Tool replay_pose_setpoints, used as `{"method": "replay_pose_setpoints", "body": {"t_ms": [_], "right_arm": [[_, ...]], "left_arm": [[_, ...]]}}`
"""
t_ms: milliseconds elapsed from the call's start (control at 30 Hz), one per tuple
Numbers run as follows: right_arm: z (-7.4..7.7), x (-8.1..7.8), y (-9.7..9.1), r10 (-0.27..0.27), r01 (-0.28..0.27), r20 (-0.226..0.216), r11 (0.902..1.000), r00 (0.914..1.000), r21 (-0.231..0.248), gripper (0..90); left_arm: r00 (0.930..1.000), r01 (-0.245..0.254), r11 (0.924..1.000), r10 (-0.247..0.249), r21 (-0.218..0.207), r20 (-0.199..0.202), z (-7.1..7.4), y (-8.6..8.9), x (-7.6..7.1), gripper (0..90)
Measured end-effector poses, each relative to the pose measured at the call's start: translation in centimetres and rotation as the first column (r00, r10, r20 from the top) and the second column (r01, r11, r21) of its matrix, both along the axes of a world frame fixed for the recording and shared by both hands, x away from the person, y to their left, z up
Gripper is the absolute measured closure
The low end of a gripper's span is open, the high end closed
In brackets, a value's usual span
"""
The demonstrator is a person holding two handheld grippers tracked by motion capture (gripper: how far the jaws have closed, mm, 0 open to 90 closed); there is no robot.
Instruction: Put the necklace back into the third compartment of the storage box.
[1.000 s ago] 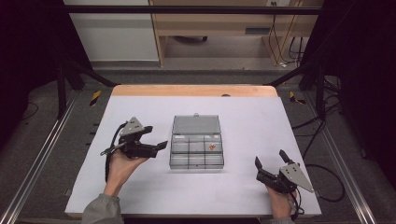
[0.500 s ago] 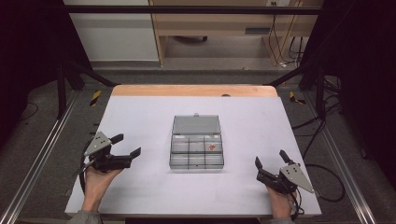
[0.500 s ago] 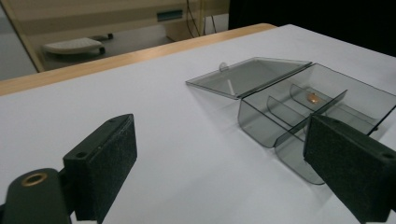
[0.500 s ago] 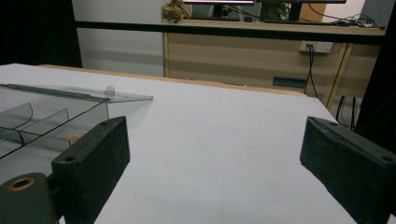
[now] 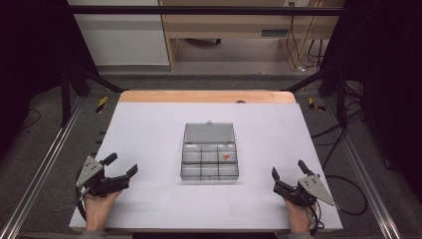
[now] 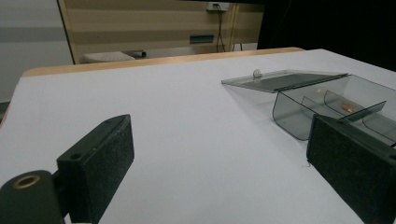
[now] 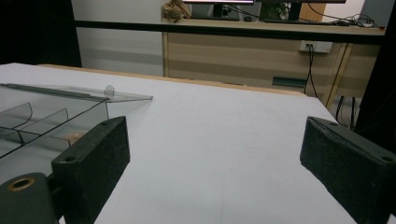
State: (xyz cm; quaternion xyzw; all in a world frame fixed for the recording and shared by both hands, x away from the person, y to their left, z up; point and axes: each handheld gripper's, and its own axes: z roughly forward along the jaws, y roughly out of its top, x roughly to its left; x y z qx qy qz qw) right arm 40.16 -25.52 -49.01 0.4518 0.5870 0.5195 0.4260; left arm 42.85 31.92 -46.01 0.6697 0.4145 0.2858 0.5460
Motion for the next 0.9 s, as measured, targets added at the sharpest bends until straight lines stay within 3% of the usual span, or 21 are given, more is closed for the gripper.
{"method": "replay_pose_setpoints", "body": {"t_ms": [300, 900], "right_arm": [[0.0, 0.0, 0.0, -0.001, 0.001, 0.001, 1.0, 1.0, -0.002, 8.7], [0.0, 0.0, 0.0, 0.0, 0.0, 0.006, 1.0, 1.0, 0.001, 8.5]], "left_arm": [[0.9999, -0.01, 0.9999, 0.01, 0.01, -0.005, -0.9, -0.1, -0.3, 7.4], [0.9999, -0.016, 0.9997, 0.017, -0.02, 0.005, -1.3, 0.0, -0.4, 7.3]]}}
